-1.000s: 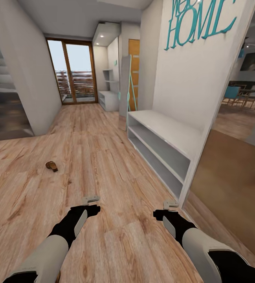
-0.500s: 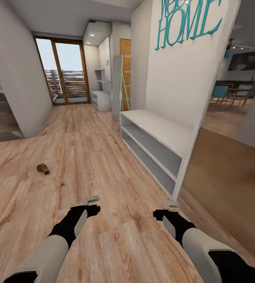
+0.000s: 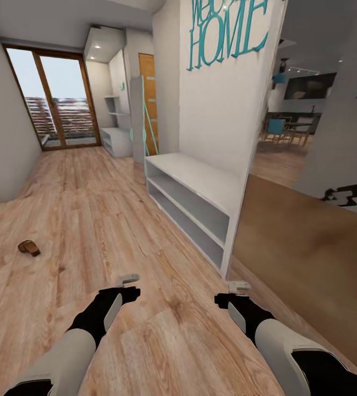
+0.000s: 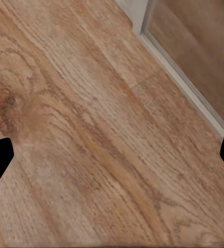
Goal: Pick up the two gym shoes and the two sandals from the corridor floor and place them onto the hallstand (shoe rack) in the corridor, making sure they are on the rack and not on the floor. Arrange them so the two gym shoes are next to each other and the two sandals are next to each other.
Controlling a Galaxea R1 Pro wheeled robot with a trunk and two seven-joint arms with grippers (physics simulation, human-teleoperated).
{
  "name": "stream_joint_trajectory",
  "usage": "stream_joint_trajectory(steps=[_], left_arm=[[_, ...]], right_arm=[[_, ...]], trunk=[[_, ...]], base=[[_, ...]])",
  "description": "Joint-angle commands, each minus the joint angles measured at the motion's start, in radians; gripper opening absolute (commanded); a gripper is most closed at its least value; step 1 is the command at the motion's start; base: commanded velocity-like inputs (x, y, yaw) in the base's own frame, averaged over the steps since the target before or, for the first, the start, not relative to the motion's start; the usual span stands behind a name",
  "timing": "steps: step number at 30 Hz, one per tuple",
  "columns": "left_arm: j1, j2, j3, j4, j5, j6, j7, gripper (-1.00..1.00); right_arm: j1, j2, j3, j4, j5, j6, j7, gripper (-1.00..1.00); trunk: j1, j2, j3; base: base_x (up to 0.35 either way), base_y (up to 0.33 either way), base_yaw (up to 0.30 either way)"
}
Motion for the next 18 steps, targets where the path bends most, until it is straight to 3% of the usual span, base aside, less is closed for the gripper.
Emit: stream_joint_trajectory(steps=[1, 8, 18], left_arm=[[0.000, 0.000, 0.000, 0.000, 0.000, 0.000, 0.000, 1.00], [0.000, 0.000, 0.000, 0.000, 0.000, 0.000, 0.000, 1.00], [0.000, 0.000, 0.000, 0.000, 0.000, 0.000, 0.000, 1.00]], right_arm=[[0.000, 0.000, 0.000, 0.000, 0.000, 0.000, 0.000, 1.00], [0.000, 0.000, 0.000, 0.000, 0.000, 0.000, 0.000, 1.00], [0.000, 0.000, 0.000, 0.000, 0.000, 0.000, 0.000, 1.00]], trunk=[[0.000, 0.000, 0.000], [0.000, 0.000, 0.000], [0.000, 0.000, 0.000]], base=[[0.000, 0.000, -0.264], [-0.022, 0.000, -0.187], [-0.095, 0.000, -0.048]])
